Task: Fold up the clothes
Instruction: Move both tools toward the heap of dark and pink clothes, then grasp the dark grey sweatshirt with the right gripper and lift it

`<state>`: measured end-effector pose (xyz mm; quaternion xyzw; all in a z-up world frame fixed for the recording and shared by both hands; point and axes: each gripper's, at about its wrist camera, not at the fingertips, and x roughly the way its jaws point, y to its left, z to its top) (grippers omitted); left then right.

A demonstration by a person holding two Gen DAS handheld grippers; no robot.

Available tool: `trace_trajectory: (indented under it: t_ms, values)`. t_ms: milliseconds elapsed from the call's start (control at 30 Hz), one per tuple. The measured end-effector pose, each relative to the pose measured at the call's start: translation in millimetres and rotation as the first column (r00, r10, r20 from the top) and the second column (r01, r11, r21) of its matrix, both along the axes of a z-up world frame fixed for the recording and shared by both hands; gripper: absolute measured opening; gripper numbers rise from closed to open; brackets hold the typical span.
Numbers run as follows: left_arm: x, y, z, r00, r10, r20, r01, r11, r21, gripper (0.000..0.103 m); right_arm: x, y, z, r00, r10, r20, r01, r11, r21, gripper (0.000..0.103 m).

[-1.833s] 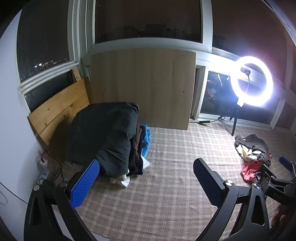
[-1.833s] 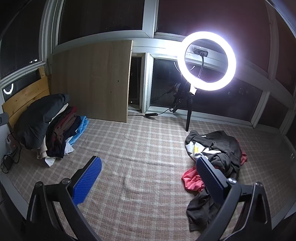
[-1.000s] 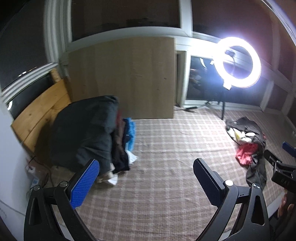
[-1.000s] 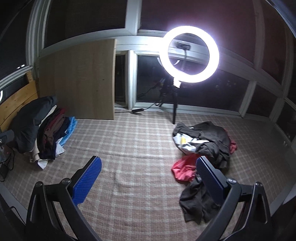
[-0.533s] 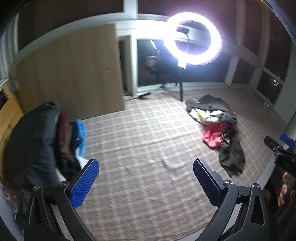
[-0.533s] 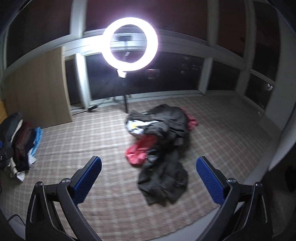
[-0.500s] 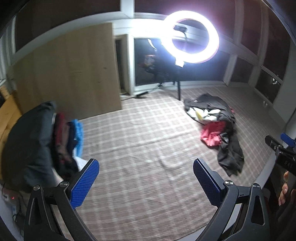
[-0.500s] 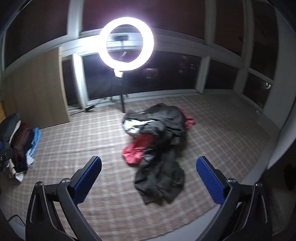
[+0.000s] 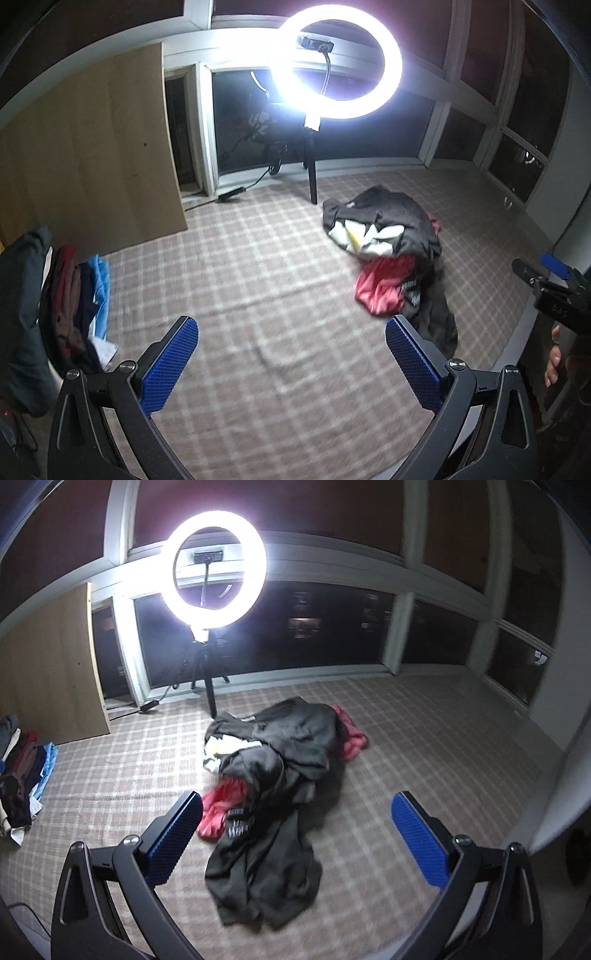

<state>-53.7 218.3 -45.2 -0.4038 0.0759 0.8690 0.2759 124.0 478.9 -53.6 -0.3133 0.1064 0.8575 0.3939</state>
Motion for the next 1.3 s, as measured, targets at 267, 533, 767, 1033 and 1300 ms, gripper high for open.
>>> trace_trajectory:
  t_ms: [267,533,767,1033,1300]
  values:
    - [-20,53,4,0.998,0.068,0.001,-0.068,0.998,-0.012,0.102,-63,90,-31,0.967,0.251,0.044,-0.247,0.966,-0.083,0.064]
    - [-34,66,-21,0.985,0.170,0.039,-0.166,0.982,-0.093,0.102,-134,162,-104,0.916,0.381,0.123,-0.343,0.905,-0.252,0.060]
    - [-55,75,-43,0.974,0.210,0.083,-0.199,0.972,-0.122,0.102,-165,196,-148,0.886,0.431,0.172,-0.361,0.873,-0.328,0.057]
    - [-71,82,-54,0.979,0.176,0.104,-0.162,0.978,-0.131,0.102,-131,215,-113,0.927,0.373,-0.018,-0.351,0.855,-0.382,0.015]
    - [-79,84,-55,0.987,0.107,0.120,-0.094,0.989,-0.111,0.102,-65,180,-29,0.918,0.333,-0.215,-0.389,0.863,-0.322,0.012]
